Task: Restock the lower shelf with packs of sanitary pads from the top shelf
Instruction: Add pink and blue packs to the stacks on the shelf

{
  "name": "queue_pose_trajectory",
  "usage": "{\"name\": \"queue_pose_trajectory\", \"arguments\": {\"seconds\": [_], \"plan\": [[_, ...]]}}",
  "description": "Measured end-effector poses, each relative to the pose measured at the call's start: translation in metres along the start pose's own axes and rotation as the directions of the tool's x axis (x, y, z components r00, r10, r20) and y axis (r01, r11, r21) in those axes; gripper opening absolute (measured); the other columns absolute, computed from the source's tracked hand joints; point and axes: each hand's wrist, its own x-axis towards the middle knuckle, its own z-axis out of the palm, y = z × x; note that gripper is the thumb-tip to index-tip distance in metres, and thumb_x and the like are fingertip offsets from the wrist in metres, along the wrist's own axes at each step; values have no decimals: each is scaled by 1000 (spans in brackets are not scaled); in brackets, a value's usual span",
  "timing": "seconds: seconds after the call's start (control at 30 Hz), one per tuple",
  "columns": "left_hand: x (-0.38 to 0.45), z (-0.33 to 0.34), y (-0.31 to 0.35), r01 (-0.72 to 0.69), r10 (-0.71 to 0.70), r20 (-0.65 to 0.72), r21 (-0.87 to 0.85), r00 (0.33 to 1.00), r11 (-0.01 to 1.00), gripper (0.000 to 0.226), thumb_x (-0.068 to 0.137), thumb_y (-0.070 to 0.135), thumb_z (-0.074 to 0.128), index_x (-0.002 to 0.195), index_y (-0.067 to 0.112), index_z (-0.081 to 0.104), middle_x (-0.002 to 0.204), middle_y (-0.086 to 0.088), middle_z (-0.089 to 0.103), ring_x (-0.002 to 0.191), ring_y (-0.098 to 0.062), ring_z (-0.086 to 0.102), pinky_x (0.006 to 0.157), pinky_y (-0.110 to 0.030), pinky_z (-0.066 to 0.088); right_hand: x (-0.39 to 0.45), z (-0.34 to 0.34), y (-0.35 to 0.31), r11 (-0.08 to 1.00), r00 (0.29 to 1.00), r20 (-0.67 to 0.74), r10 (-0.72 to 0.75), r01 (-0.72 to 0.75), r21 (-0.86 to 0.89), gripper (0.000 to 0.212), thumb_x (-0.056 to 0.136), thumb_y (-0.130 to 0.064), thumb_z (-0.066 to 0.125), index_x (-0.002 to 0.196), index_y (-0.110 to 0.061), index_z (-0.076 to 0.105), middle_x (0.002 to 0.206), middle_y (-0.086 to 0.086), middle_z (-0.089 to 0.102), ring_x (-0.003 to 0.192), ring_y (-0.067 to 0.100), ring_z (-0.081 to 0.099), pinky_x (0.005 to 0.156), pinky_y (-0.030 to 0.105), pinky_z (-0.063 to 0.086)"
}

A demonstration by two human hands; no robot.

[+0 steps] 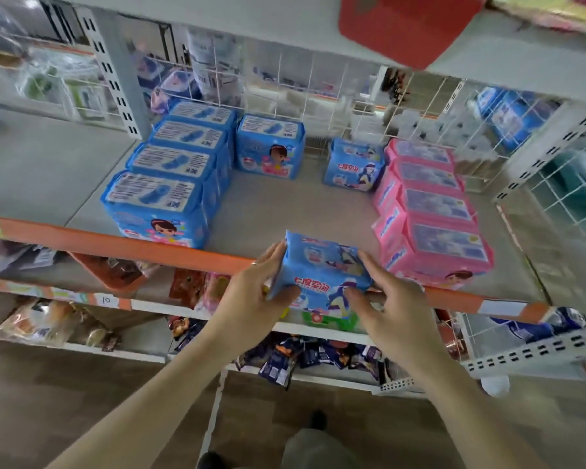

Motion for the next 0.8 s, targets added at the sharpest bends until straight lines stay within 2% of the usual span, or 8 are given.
{"name": "queue_pose_trajectory", "arguments": {"seconds": [0.1,0.2,0.27,0.33,0.57,0.63,0.7,0.8], "plan": [[31,12,5,-81,83,-30,68,996,994,62,92,12,66,147,34,46,146,30,46,133,-13,54,109,-39,48,36,-16,8,1000,998,49,-26,26,11,66,95,-22,66,154,-19,35,108,-4,66,62,1,64,63,25,56],[66,26,15,-1,2,-77,13,997,1000,60,94,5,65,145,32,49,145,16,54,124,-5,58,106,-39,50,79,-29,16,997,997,43,-71,72,-33,64,96,-20,65,154,-18,36,96,1,64,47,0,53,45,13,42],[91,34,20,38,-33,-119,35,992,999,56,94,8,64,145,30,52,136,14,61,115,-2,59,101,-24,51,106,-37,18,992,994,56,-93,97,-76,64,96,-19,65,153,-15,36,100,6,64,59,0,57,53,10,43],[117,41,22,32,-16,-162,98,987,995,52,93,11,66,142,26,56,126,16,65,115,-5,62,86,-7,46,132,-42,18,982,991,66,-114,122,-142,58,95,-15,64,147,-8,41,109,13,66,82,19,63,71,27,51],[187,54,22,20,1,-156,129,988,991,61,93,8,64,149,25,47,129,12,64,119,-1,58,82,2,41,200,-45,31,946,995,91,-44,70,-315,36,88,-7,66,122,-4,53,103,7,61,90,25,60,67,26,40],[204,56,16,6,10,-137,114,991,993,64,92,5,62,149,26,46,129,9,67,119,-3,60,92,-9,48,214,-43,33,921,995,103,-8,47,-386,35,87,-7,67,119,-3,53,101,8,60,86,25,58,66,27,40],[216,58,8,30,-21,-123,72,992,997,65,92,5,62,151,28,44,133,7,65,122,-6,60,100,-24,51,227,-41,33,908,993,108,55,-5,-420,36,86,-8,67,119,-3,53,110,13,63,86,25,56,65,29,42],[226,58,-2,53,-51,-98,11,994,999,70,93,2,63,154,23,37,136,6,61,121,-8,60,90,-11,52,243,-34,32,901,981,126,150,-83,-425,63,86,-7,69,142,-5,40,131,18,56,99,26,56,69,30,46]]}}
